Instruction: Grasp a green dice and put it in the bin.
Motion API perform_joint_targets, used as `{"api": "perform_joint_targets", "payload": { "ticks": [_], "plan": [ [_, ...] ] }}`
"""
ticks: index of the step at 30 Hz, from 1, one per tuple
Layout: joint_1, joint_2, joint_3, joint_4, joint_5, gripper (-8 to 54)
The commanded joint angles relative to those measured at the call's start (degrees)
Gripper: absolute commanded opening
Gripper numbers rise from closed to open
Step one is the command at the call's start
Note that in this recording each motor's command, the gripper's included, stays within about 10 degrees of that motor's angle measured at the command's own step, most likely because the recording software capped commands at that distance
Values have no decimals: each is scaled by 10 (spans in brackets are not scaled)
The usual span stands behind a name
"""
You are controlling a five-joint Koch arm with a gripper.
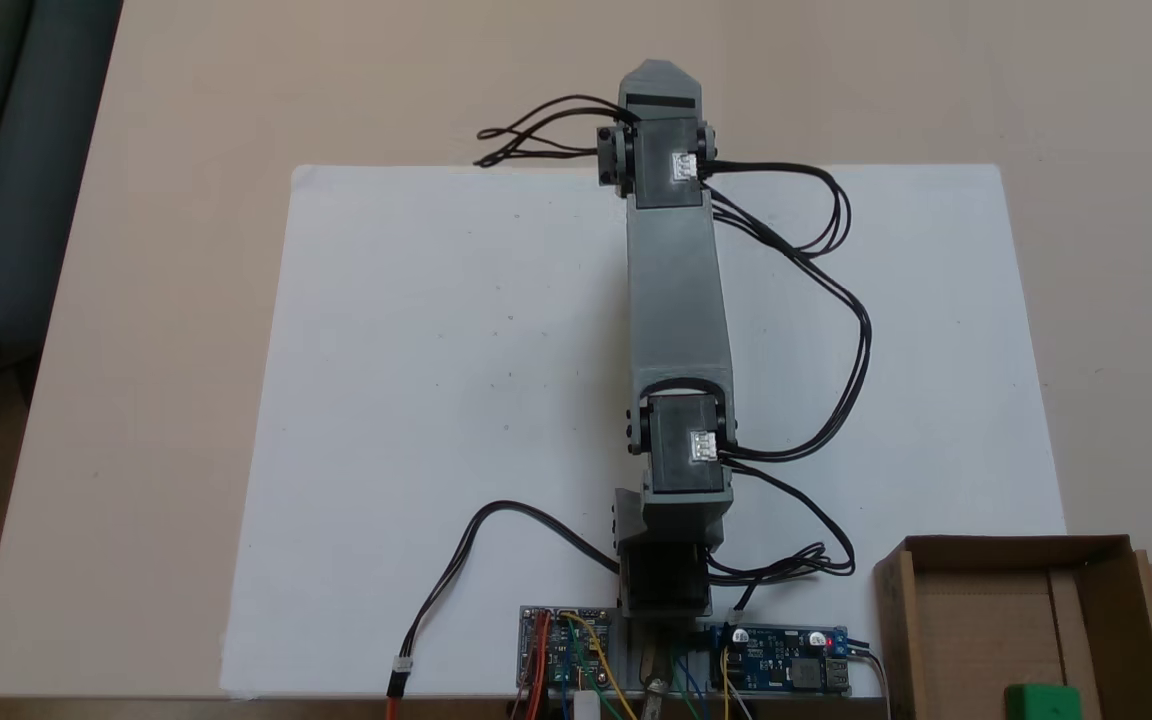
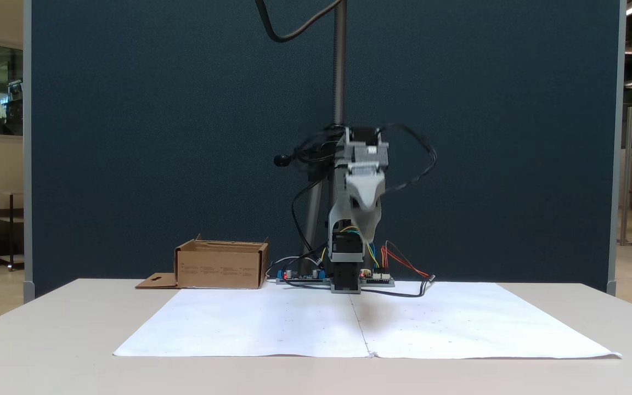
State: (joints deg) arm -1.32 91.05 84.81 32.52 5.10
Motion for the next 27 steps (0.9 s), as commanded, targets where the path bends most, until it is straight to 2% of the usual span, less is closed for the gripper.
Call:
{"api": "perform_joint_targets", "payload": {
  "ticks": [1,14,27],
  "plan": [
    [17,49,21,-93,-55,444],
    [47,220,306,-381,-79,475],
    [52,272,540,-621,-110,475]
  ]
}}
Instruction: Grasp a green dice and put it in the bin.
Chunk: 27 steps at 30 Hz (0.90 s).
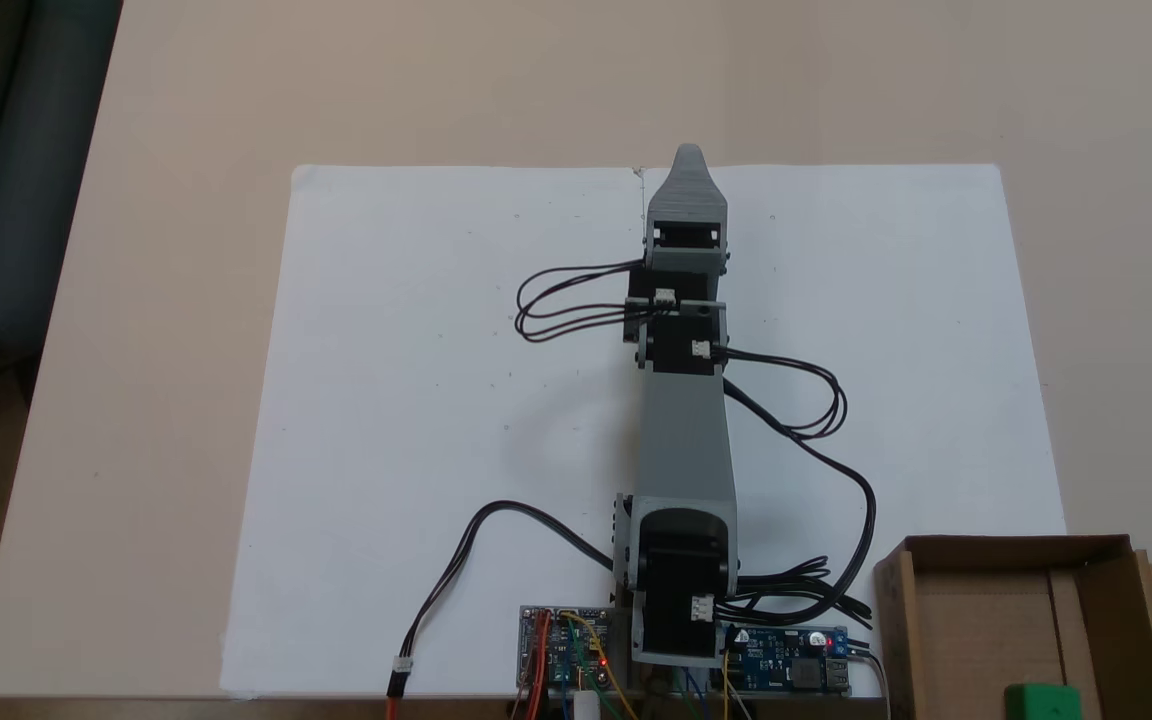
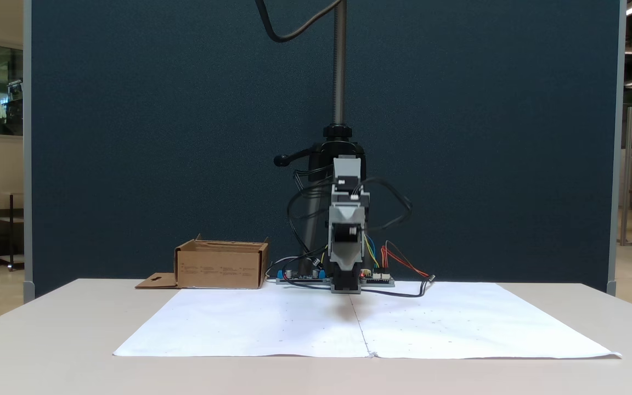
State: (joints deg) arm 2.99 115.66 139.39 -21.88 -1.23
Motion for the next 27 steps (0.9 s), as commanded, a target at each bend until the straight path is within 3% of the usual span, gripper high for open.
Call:
{"api": "perform_joint_targets", "payload": {
  "ticks": [1,16,27],
  "plan": [
    [8,27,14,-96,-47,475],
    [-2,84,249,-379,-57,468],
    [-37,191,387,-584,-57,468]
  ]
}}
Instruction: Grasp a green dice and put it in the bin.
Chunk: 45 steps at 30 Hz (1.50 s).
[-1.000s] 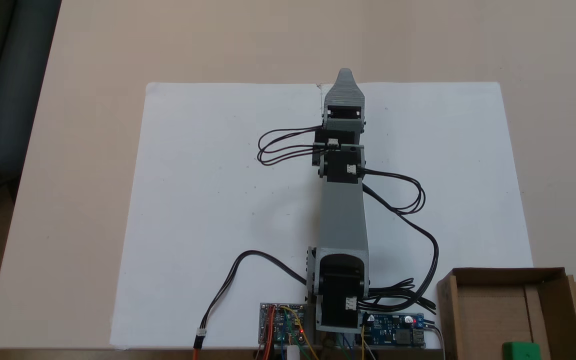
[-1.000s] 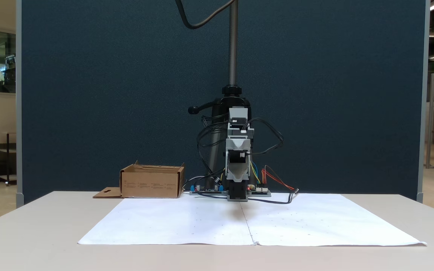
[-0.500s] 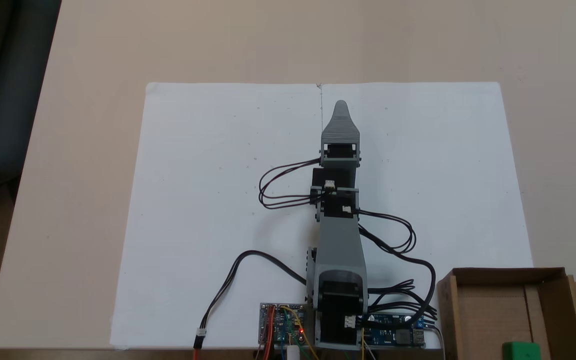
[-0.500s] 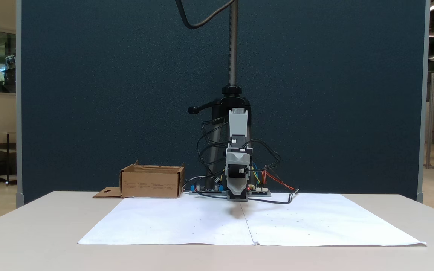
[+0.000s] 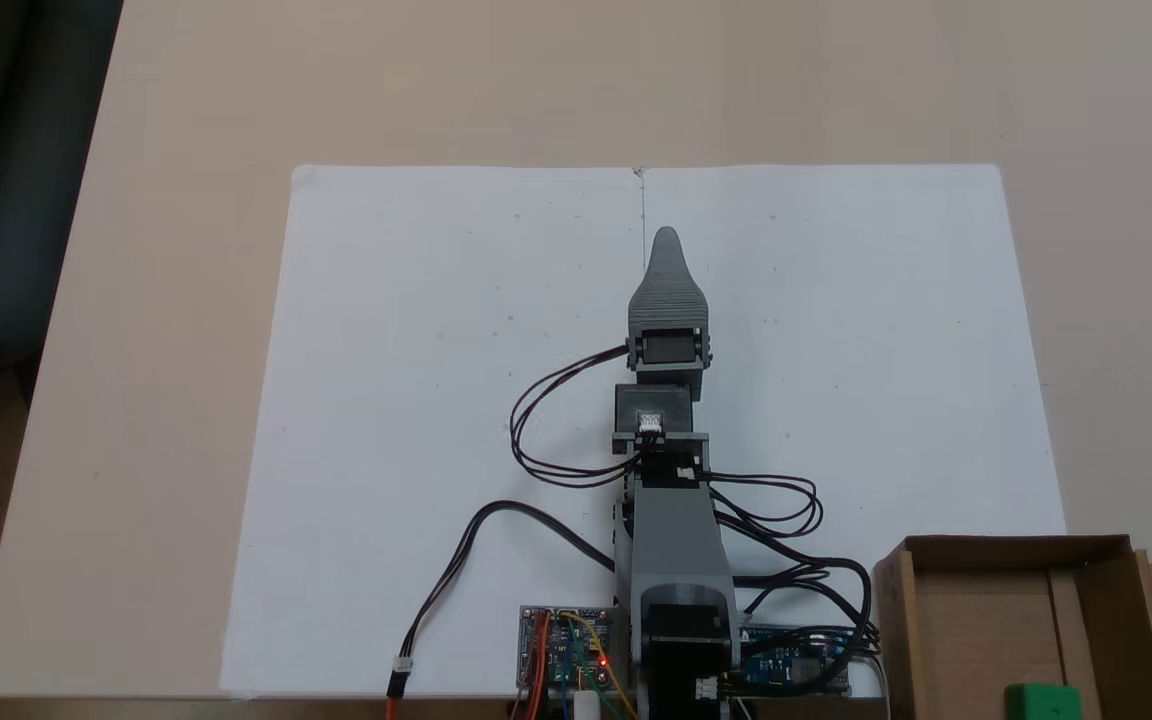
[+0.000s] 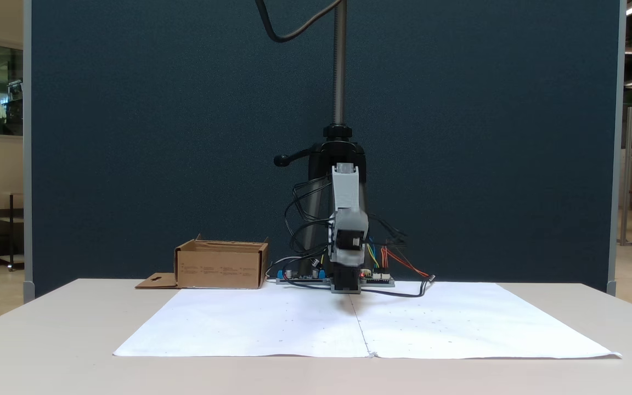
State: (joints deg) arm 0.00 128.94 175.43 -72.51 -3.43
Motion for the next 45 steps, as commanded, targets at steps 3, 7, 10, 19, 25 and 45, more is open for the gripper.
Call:
{"api": "perform_joint_targets", "payload": {
  "ticks": [3,7,10,19,25,45],
  "plan": [
    [-9,62,40,-130,-36,468],
    [-8,69,40,-185,-36,468],
    [-9,70,41,-192,-36,468],
    [-3,69,41,-194,-36,468],
    [2,67,40,-189,-36,456],
    [3,66,40,-189,-35,455]
  ]
}}
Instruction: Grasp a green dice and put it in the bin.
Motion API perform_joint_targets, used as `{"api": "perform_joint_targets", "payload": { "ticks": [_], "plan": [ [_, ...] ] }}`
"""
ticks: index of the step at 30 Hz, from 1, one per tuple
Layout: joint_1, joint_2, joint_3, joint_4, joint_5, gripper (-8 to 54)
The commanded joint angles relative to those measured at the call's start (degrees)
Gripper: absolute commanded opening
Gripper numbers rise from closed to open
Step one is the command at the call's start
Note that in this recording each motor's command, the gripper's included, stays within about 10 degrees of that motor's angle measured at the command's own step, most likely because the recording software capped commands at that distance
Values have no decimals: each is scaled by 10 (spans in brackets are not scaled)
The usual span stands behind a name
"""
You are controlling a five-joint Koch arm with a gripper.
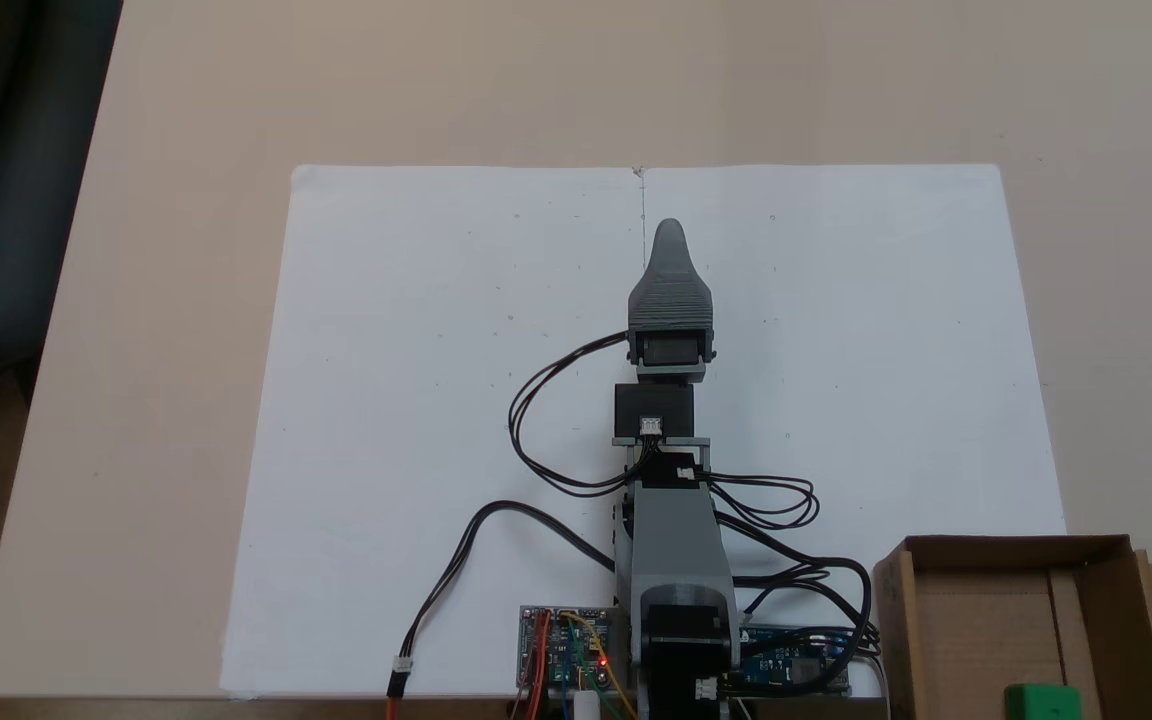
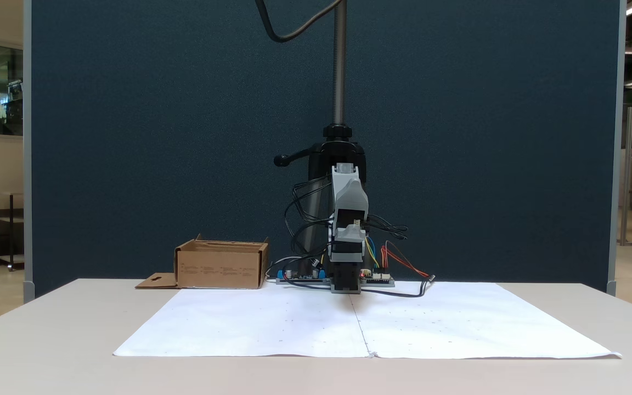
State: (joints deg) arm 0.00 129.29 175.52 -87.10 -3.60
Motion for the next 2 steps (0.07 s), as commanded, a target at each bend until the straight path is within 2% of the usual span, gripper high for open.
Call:
{"api": "perform_joint_targets", "payload": {
  "ticks": [1,2],
  "plan": [
    [2,62,40,-43,-33,455],
    [1,62,40,-43,-33,455]
  ]
}}
